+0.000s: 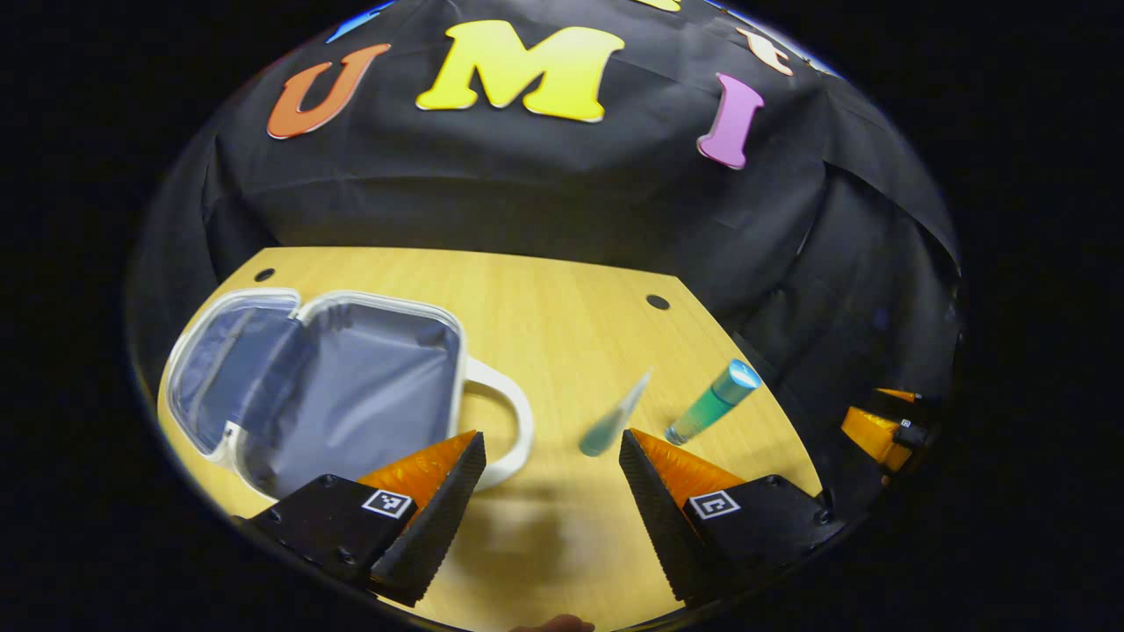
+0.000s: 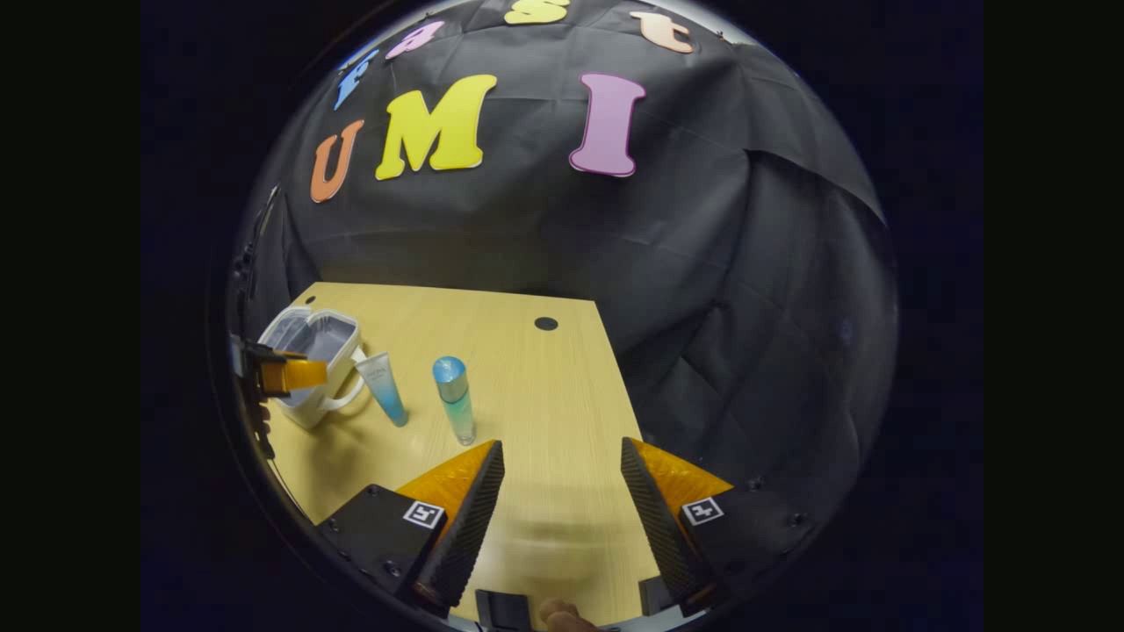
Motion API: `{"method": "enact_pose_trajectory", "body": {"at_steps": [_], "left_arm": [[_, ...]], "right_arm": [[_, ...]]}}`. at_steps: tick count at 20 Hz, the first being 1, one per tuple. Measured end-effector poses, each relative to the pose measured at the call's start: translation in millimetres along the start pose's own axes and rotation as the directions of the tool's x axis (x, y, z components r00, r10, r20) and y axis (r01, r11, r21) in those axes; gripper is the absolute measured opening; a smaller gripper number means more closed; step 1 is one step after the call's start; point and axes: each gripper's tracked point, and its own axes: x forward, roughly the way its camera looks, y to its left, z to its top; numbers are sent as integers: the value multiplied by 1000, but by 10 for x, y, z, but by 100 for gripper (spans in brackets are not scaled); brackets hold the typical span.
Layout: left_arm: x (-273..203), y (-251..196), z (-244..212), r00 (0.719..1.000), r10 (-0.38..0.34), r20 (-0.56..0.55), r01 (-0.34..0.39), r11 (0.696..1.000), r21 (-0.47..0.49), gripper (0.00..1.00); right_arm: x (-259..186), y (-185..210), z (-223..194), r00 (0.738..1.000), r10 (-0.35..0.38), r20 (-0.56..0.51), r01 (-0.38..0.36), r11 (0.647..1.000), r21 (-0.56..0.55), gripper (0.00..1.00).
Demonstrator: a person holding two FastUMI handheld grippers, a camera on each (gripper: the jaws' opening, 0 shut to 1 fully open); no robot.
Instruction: First open the suitcase, pack the skin care products into it, and then close the suitcase.
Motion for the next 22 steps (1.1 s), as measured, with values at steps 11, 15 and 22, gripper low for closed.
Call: {"method": "enact_pose_trajectory", "body": {"at_steps": [11,15,22], "left_arm": [[1091,-257,-169,999,30,42,-32,998,54,94],[1297,-179,-195,996,74,43,-78,993,92,84],[1396,-207,-290,999,47,5,-48,988,146,63]], "right_arm": [[266,-146,-304,996,30,-80,-39,994,-106,80],[352,75,-254,993,97,-65,-102,990,-94,79],[439,247,-252,992,104,-72,-112,986,-121,79]]}}
